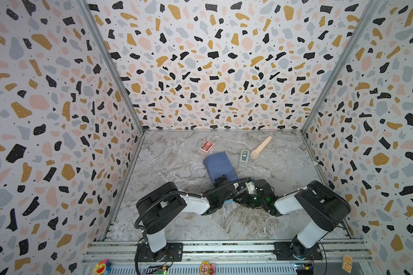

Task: Wrap the gift box in paper
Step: 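Release the paper and pull both grippers back from the wrapped box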

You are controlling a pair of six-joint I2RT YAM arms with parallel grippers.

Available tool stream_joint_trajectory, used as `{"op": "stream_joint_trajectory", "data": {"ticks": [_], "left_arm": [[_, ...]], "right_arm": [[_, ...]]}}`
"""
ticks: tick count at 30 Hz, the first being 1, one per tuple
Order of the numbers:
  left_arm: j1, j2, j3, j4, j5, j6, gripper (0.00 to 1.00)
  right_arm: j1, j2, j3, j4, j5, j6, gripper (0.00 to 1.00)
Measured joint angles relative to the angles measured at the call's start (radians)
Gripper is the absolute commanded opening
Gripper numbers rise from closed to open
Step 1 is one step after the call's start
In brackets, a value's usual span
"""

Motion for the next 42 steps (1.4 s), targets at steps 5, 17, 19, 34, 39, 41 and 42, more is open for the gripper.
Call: {"op": "stream_joint_trajectory", "data": {"ticks": [5,17,19,34,39,41,42], "left_arm": [[0.000,-0.007,0.009,-0.024,0.024,-0.021,0.82],[0.042,-0.364,-0.081,-0.026,0.252,-0.274,0.86],[0.110,-0.428,-0.135,-0.003,0.286,-0.395,0.84],[0.449,-0.193,-0.154,0.042,0.667,-1.155,0.71],[0.511,-0.231,-0.182,0.069,0.727,-1.222,0.74],[0.563,-0.289,-0.212,0.066,0.735,-1.231,0.75],[0.584,-0.319,-0.226,0.057,0.732,-1.231,0.75]], "right_arm": [[-0.043,-0.105,-0.034,-0.081,-0.010,-0.021,0.02],[-0.248,-0.275,0.128,-0.283,0.043,-0.218,0.38],[-0.248,-0.254,0.182,-0.268,0.047,-0.232,0.45],[-0.133,0.039,0.367,-0.193,-0.047,-0.221,0.60],[-0.085,0.011,0.319,-0.170,-0.048,-0.194,0.60],[-0.066,-0.010,0.307,-0.184,-0.043,-0.200,0.61],[-0.060,-0.025,0.307,-0.208,-0.036,-0.215,0.62]]}}
